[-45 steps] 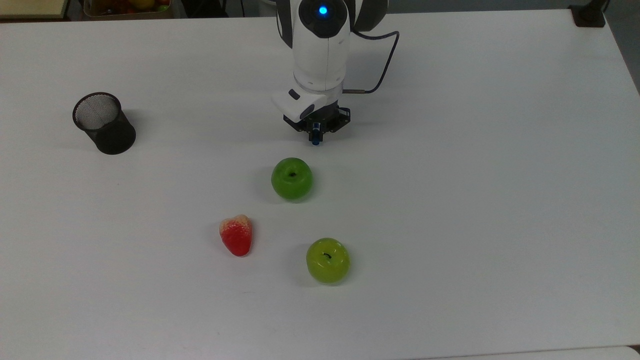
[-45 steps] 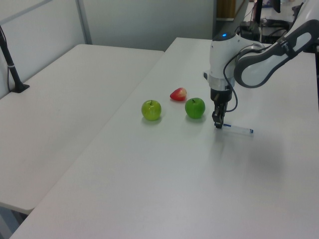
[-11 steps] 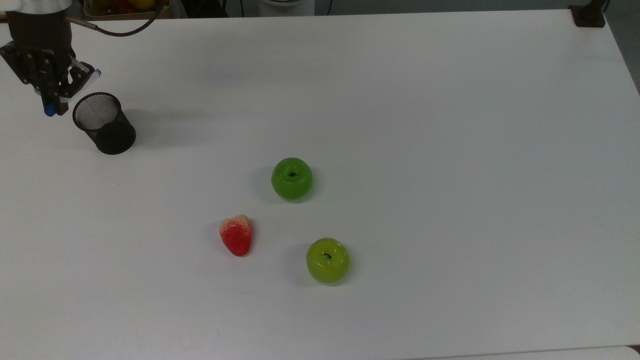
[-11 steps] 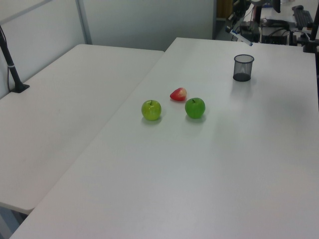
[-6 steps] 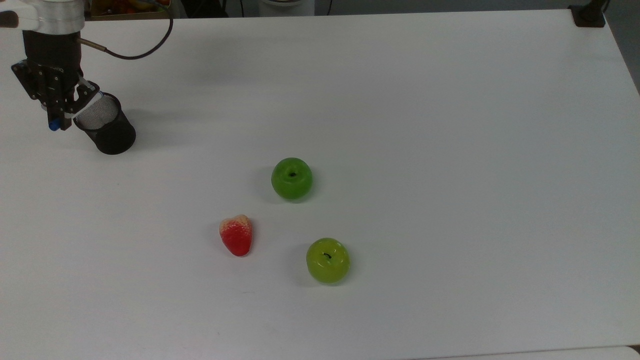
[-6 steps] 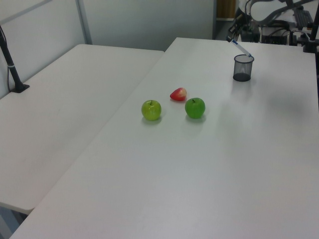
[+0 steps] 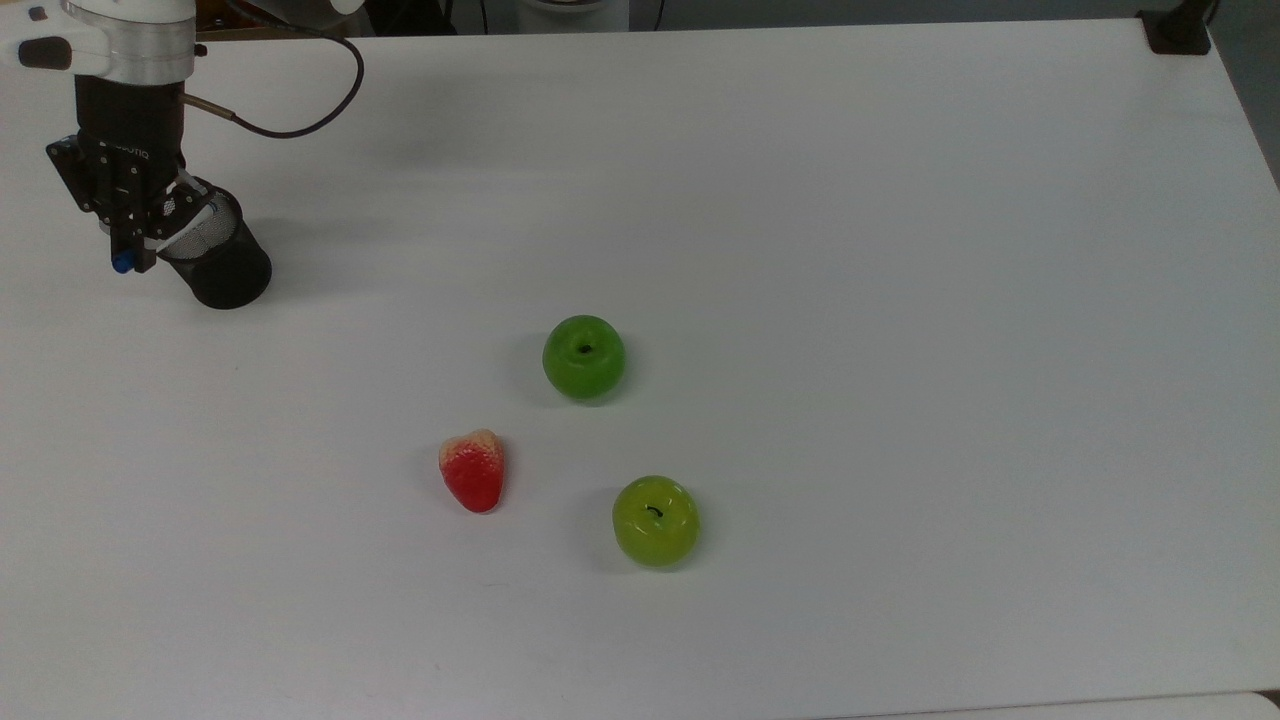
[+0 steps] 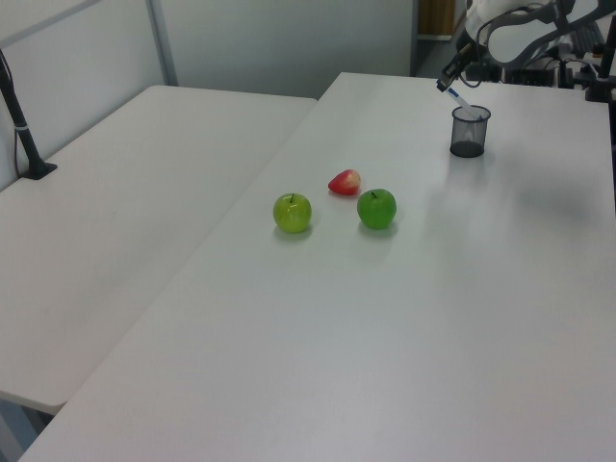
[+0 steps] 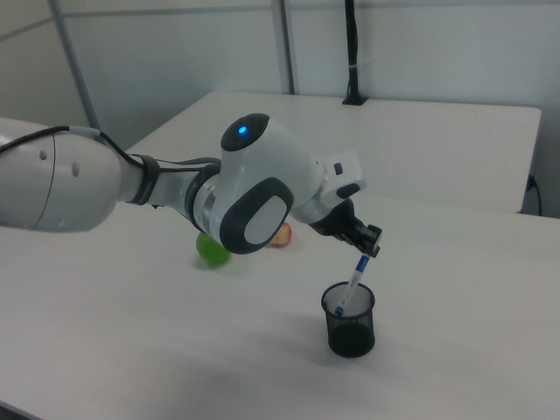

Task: Place marker
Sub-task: 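Lower the marker into the pen cup and open the gripper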

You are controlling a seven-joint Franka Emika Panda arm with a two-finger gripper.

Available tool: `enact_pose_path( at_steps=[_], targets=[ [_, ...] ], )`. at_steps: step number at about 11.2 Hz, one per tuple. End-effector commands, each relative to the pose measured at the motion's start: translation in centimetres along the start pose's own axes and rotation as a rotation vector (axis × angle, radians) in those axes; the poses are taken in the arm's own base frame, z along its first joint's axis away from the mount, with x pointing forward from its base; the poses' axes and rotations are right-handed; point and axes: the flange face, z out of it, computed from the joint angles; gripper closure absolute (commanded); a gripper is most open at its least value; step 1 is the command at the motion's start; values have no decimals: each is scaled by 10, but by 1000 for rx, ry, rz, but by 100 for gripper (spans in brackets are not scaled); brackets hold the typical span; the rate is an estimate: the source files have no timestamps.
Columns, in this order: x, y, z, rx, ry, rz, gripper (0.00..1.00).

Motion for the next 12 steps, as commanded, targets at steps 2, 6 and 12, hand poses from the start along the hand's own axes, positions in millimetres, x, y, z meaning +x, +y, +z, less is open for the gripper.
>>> enact_pose_path(
  at_steps=[2,6,12],
  targets=[
    [-7,0,-9,8,9,12,46],
    [-7,-1,-8,9,6,38,0],
    [11,-21,-21,29,40,24,0]
  ],
)
